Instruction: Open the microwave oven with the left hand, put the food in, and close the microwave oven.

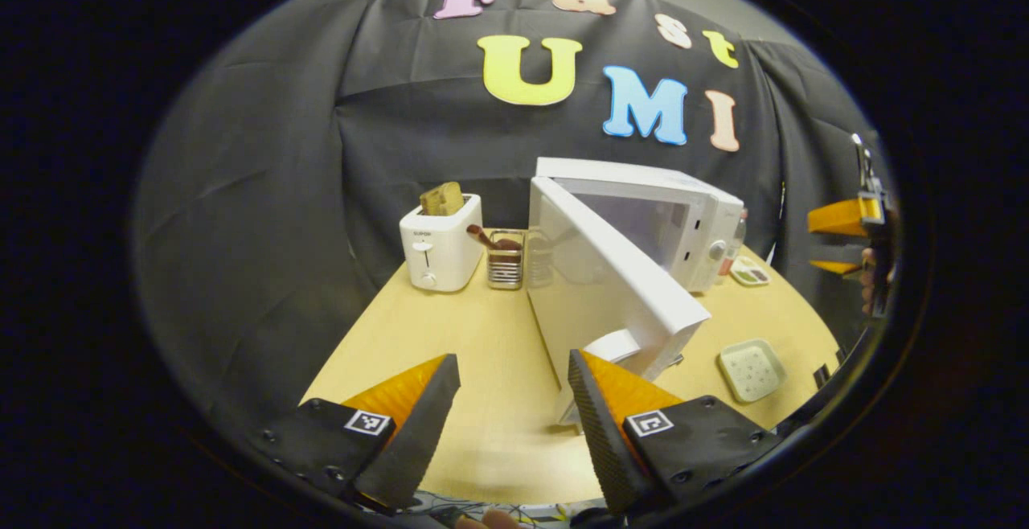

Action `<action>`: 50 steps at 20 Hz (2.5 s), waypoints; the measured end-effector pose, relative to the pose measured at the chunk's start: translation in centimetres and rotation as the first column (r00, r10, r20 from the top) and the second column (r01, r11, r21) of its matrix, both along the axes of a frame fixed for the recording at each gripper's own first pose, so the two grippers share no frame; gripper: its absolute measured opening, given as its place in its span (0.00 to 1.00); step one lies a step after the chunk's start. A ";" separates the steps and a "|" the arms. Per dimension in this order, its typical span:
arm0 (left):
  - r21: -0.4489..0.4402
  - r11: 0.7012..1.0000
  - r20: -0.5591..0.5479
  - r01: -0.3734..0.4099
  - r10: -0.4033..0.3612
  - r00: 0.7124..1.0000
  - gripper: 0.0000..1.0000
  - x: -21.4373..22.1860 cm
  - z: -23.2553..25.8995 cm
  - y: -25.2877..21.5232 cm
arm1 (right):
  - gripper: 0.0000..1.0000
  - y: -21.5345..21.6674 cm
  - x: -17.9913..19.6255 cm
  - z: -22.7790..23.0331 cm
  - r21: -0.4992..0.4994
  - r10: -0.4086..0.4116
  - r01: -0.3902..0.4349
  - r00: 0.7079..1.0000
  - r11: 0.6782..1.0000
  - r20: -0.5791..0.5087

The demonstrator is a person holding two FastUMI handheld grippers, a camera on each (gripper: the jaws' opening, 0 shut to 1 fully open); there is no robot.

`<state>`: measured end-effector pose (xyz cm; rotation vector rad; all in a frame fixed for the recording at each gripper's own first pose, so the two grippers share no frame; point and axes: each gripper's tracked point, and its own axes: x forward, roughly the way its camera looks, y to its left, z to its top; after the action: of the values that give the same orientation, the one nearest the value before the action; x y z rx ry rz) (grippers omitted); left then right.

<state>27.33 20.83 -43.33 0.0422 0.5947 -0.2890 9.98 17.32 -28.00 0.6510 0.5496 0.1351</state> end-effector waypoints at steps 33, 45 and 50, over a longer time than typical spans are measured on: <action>0.010 0.903 0.154 0.429 -0.425 0.892 0.87 15.5 -0.5 -33.7 | 0.98 -12.2 -2.6 4.7 -0.128 -0.329 0.321 0.943 0.938 -0.052; -0.038 0.923 0.235 0.382 -0.364 0.901 0.90 19.3 0.0 -37.2 | 0.98 -12.0 -1.5 5.1 -0.152 -0.330 0.315 0.941 0.937 -0.082; -0.011 0.952 0.240 0.306 -0.294 0.925 0.94 20.7 -0.3 -37.7 | 0.98 -11.0 -3.3 3.8 -0.129 -0.287 0.272 0.951 0.954 -0.115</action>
<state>48.02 -16.86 -43.59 0.1205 0.3416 -0.5880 6.66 6.31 -24.17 0.6250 0.5826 -0.2062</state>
